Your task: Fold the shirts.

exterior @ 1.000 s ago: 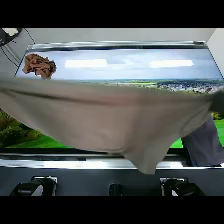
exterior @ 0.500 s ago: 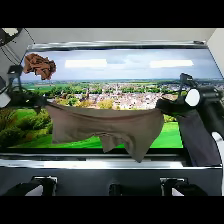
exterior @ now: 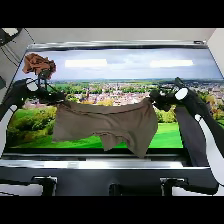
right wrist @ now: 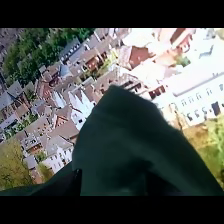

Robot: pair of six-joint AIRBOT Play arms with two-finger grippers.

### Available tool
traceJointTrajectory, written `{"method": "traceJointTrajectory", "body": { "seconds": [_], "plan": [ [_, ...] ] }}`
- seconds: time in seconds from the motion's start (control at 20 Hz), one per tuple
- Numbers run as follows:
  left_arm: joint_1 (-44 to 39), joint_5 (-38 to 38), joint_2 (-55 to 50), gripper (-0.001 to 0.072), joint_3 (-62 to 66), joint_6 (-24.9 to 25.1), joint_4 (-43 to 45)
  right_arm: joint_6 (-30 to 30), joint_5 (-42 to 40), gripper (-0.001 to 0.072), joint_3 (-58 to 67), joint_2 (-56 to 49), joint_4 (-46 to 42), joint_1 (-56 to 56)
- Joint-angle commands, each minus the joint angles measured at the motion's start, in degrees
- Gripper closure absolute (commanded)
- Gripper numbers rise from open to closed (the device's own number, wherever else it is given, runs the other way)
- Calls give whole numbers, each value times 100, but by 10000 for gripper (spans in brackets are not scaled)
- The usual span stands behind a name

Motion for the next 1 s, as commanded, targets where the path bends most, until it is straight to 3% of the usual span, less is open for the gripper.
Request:
{"method": "traceJointTrajectory", "body": {
  "seconds": [0.0,0.2,0.35,0.45,0.6,0.75,0.85,0.95],
  "plan": [
    [555,-1217,79,250,452,402,-323,-780,1121,198,407,334,118,-669],
    [1602,-2068,776,219,-815,623,-503,-1161,3049,219,501,710,11,-1696],
    [2251,-1731,1556,261,-2911,1239,-1272,-1722,4068,219,468,699,-396,-1788],
    [2686,-1456,1746,259,-3823,1679,-1687,-1716,4269,219,442,699,-391,-1788],
    [3010,-1152,1661,260,-4323,1897,-1768,-1716,4343,220,442,699,-361,-1788],
    [2942,-938,1655,262,-4360,1954,-1888,-1716,4343,220,442,699,-361,-1788],
    [2896,-704,1641,327,-4367,1908,-2050,-1716,4352,245,442,699,-361,-1788],
    [2874,-481,1631,329,-4367,1871,-2240,-1716,4500,258,442,699,-363,-1788]
  ]
}}
